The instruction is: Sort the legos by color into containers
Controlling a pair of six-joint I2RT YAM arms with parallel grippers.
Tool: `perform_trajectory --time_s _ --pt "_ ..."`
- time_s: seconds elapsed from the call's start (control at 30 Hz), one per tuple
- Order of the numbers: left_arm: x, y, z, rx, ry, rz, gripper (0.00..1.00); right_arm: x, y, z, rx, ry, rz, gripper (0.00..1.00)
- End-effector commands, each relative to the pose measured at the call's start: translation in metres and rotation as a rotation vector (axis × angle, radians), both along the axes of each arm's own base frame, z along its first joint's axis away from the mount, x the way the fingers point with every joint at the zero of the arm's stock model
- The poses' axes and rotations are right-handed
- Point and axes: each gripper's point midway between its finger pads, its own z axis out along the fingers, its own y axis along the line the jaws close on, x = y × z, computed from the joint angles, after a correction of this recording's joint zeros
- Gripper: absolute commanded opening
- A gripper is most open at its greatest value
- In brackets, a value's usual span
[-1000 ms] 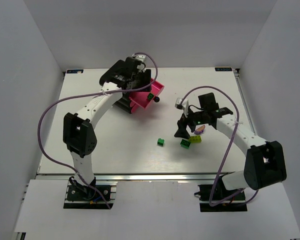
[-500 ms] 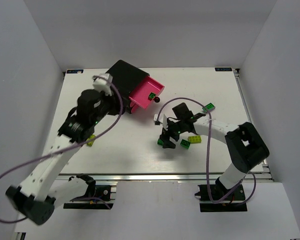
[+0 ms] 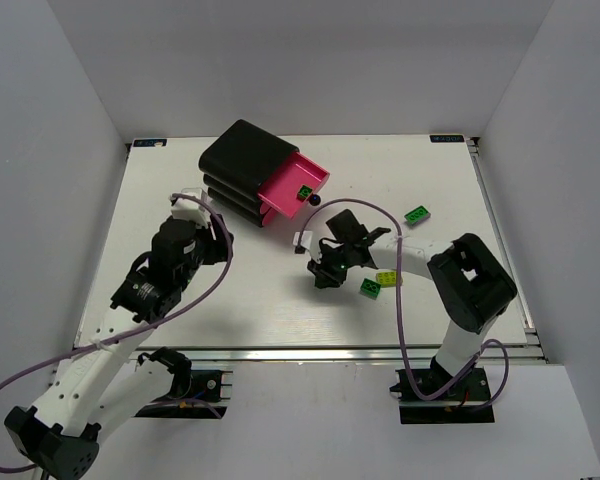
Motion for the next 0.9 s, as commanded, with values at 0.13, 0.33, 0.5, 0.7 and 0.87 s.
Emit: perform_trajectory --time_s 0.13,0.33,0.5,0.7,0.87 --pt "-0.008 0.010 -0.005 0.000 -0.044 0.014 0.57 -0.006 0.011 0.050 0.081 -0.052 0.106 0.00" --pt "-0.017 0.000 -0.013 -0.035 -0.071 -0.061 0.23 0.012 0.040 0.177 0.274 -0.197 0.135 0.00" --pt "-0.020 -0.004 -0.009 -0.054 -0.100 -0.092 0.27 0.074 0.067 0.243 0.351 -0.355 -0.032 0.00" --pt "-0.023 -0.011 -0.010 -0.063 -0.105 -0.130 0.49 0.137 0.095 0.246 0.373 -0.379 -0.195 0.06" --pt "-0.023 -0.016 -0.010 -0.072 -0.104 -0.153 0.57 0.169 0.107 0.218 0.318 -0.348 -0.244 0.24"
